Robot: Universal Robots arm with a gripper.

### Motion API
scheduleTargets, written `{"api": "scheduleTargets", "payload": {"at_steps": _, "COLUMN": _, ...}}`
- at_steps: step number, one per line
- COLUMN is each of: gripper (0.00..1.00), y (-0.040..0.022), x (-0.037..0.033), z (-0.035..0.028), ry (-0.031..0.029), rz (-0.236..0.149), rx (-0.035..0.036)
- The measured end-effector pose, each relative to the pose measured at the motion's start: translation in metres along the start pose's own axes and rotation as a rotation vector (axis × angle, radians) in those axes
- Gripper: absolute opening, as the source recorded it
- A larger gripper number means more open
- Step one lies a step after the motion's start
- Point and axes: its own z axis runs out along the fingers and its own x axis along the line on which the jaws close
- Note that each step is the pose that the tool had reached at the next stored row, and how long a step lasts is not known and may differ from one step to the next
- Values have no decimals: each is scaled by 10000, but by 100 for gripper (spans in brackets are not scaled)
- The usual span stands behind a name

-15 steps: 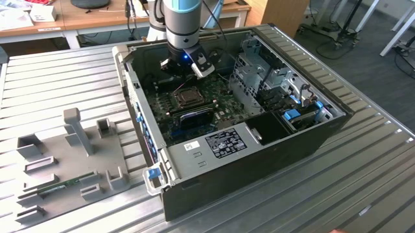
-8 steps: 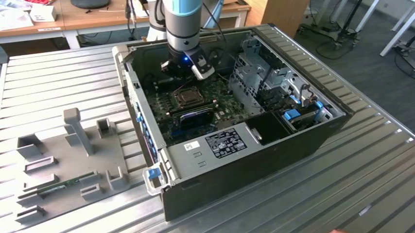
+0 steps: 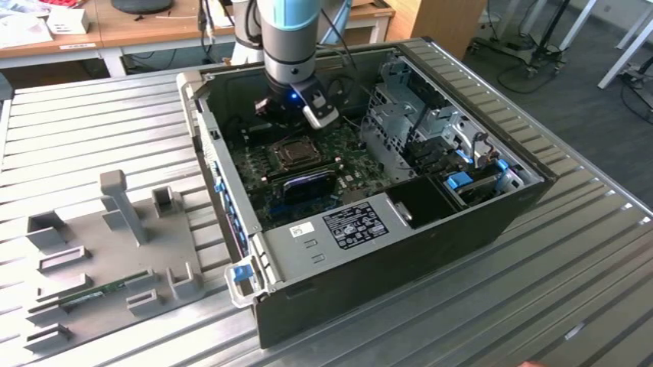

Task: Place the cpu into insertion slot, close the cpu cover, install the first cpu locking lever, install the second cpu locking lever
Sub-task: 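Install the first cpu locking lever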

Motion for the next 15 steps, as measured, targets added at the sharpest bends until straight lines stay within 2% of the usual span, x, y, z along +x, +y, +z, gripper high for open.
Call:
{"api": "scheduleTargets", "payload": {"at_steps": 9, "gripper": 11, "y": -17, "x": -15, "z": 70, "ry": 0, "rz": 1, "rx": 0}}
{"api": "scheduleTargets", "payload": {"at_steps": 15, "gripper": 11, "y": -20, "x": -26, "z": 89, "ry": 0, "rz": 1, "rx": 1}}
